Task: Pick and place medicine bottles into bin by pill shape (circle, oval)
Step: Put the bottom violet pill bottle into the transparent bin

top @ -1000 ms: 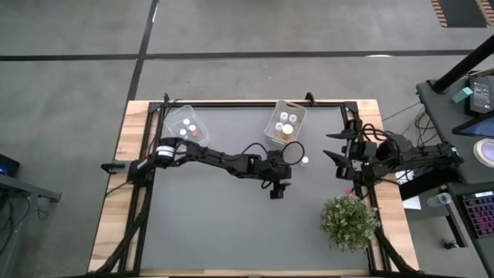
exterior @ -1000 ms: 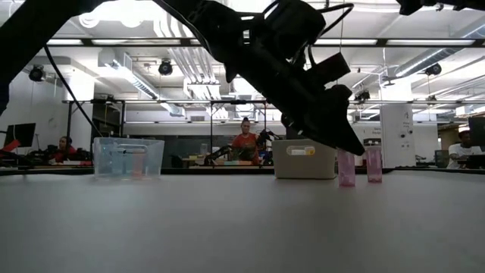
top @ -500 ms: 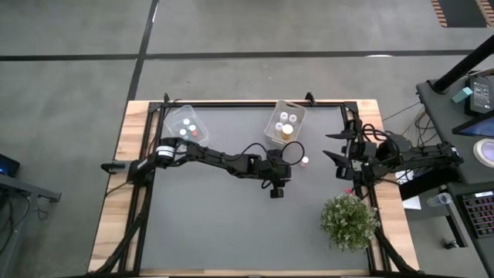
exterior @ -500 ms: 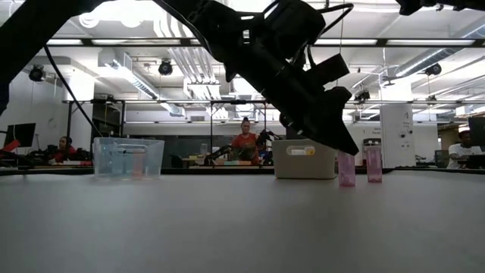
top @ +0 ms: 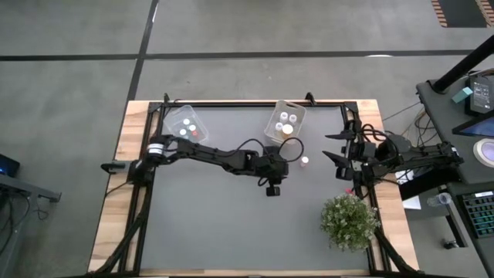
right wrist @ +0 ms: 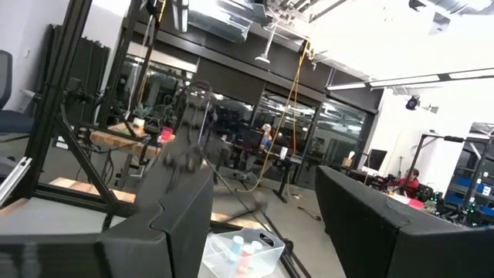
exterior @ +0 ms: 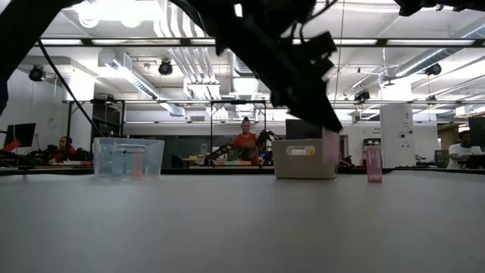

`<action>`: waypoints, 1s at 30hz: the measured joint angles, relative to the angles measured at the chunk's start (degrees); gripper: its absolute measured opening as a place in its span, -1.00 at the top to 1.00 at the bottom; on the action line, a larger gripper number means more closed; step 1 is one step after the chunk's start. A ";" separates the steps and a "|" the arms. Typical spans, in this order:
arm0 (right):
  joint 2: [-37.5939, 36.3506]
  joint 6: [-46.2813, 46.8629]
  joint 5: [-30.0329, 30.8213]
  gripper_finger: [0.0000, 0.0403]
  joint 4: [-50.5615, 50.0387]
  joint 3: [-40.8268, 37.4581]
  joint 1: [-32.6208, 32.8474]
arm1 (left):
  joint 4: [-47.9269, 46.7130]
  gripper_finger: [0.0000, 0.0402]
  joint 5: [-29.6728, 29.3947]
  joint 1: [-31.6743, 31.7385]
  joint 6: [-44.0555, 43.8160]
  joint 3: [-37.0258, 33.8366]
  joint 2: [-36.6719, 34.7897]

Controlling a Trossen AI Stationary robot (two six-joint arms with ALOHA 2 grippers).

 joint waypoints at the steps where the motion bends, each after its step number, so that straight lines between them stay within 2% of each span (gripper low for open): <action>1: 0.02 0.02 0.00 -0.09 -0.10 0.00 0.00 | -1.38 0.46 -0.14 0.00 0.01 -0.24 -0.89; 6: 0.00 0.35 0.10 -0.09 -0.04 0.02 -0.13 | -4.87 0.46 -2.09 0.07 0.63 -3.47 -6.45; 12: 0.06 0.59 0.48 -0.09 -0.16 0.02 -0.24 | -4.46 0.46 -7.41 0.19 -0.05 -13.85 -17.80; 25: 0.04 0.57 1.43 -0.09 -0.14 0.02 -0.24 | -5.25 0.46 -24.81 1.91 -16.47 -39.19 -46.52; 30: 0.04 0.57 1.44 -0.09 -0.16 0.02 -0.24 | -7.22 0.46 -27.68 4.12 -21.53 -47.51 -57.34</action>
